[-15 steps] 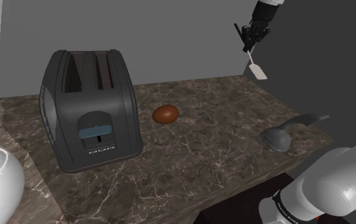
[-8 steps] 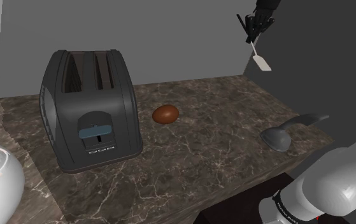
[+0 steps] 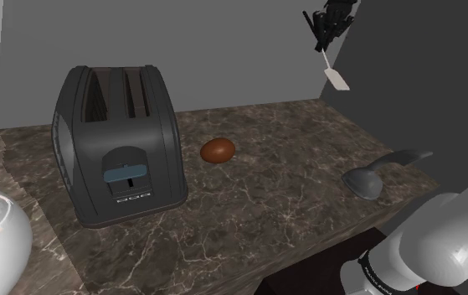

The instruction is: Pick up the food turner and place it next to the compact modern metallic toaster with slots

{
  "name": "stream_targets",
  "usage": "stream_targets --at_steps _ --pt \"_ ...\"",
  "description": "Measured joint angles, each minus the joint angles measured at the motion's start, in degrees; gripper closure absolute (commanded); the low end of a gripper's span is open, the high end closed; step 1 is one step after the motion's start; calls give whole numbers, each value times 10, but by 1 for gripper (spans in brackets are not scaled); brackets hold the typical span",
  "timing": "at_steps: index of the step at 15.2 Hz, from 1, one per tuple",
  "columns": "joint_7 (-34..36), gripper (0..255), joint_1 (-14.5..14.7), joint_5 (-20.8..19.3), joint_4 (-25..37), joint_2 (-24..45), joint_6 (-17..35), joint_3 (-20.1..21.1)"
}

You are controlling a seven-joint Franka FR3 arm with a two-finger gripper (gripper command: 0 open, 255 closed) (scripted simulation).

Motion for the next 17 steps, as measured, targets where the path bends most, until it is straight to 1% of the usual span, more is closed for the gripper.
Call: stream_targets --at_steps 5,10,17 --pt "71 255 29 2 10 6 -6 42" --pt "144 255 59 3 7 6 -4 85" --pt "245 255 103 -2 66 55 -18 143"
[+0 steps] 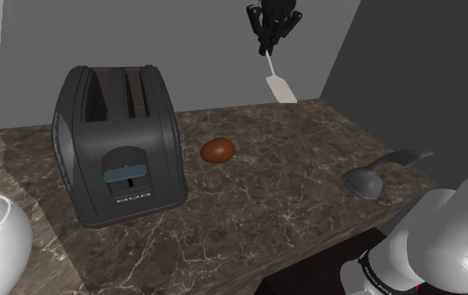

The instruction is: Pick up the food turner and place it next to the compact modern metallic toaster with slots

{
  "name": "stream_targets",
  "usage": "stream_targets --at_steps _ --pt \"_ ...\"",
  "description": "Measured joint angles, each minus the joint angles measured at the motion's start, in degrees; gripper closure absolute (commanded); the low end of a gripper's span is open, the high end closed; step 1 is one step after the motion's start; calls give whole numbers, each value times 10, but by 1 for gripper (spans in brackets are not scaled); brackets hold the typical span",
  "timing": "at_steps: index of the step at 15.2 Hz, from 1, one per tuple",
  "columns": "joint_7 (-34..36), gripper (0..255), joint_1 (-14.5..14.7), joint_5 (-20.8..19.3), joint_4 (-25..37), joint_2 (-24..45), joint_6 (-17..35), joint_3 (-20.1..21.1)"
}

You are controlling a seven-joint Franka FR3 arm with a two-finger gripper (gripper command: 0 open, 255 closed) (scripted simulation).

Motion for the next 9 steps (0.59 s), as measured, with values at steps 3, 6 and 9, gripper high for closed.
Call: stream_targets --at_steps 3,6,9 --pt "20 255 9 -1 -3 6 9 10" --pt "23 255 10 1 -38 -4 33 11" --pt "21 255 9 2 -76 -16 60 10"
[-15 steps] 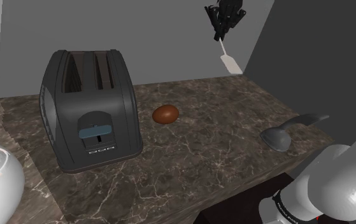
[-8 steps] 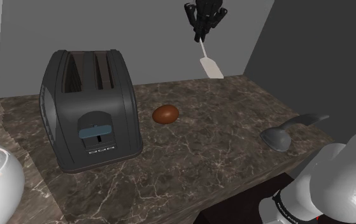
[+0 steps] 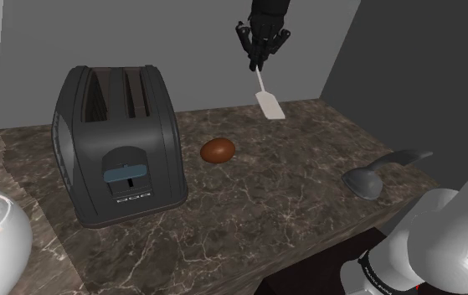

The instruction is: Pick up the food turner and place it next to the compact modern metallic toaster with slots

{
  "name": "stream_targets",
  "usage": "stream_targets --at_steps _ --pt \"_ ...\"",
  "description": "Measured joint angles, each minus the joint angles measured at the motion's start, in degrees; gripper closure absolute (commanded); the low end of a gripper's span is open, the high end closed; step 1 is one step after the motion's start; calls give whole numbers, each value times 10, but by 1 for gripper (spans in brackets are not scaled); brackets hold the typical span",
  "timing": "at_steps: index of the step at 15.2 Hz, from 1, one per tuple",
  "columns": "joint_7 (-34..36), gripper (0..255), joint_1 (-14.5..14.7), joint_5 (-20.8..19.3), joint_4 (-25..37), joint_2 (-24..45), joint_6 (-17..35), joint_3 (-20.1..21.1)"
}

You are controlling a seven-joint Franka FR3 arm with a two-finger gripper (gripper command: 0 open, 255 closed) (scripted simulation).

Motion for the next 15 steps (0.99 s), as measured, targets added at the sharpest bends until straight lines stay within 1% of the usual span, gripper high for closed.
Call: stream_targets --at_steps 3,15 --pt "0 255 0 2 -41 -14 28 0" --pt "-1 255 0 6 -164 -39 125 -2"
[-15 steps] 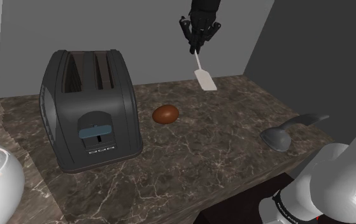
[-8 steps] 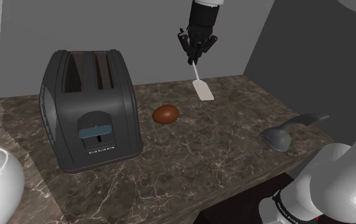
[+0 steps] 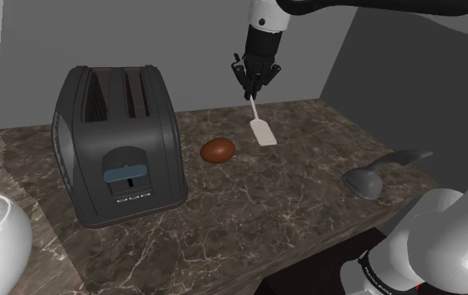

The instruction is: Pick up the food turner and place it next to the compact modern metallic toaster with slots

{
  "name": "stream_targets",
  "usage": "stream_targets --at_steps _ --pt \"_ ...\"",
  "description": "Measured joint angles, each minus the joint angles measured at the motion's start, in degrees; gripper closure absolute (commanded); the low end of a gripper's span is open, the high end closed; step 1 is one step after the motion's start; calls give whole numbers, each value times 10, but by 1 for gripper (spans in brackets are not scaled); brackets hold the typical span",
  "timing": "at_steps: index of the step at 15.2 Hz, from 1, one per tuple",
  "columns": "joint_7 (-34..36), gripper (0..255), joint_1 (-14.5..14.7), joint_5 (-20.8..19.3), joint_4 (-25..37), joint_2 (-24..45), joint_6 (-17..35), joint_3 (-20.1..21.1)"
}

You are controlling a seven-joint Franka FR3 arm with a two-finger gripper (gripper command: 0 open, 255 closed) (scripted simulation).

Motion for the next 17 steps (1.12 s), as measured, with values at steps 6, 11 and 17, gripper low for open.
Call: stream_targets --at_steps 6,11,17 --pt "1 255 1 1 -57 -11 46 0" --pt "2 255 1 1 -96 -11 85 0" --pt "4 255 1 1 -138 -6 132 1"
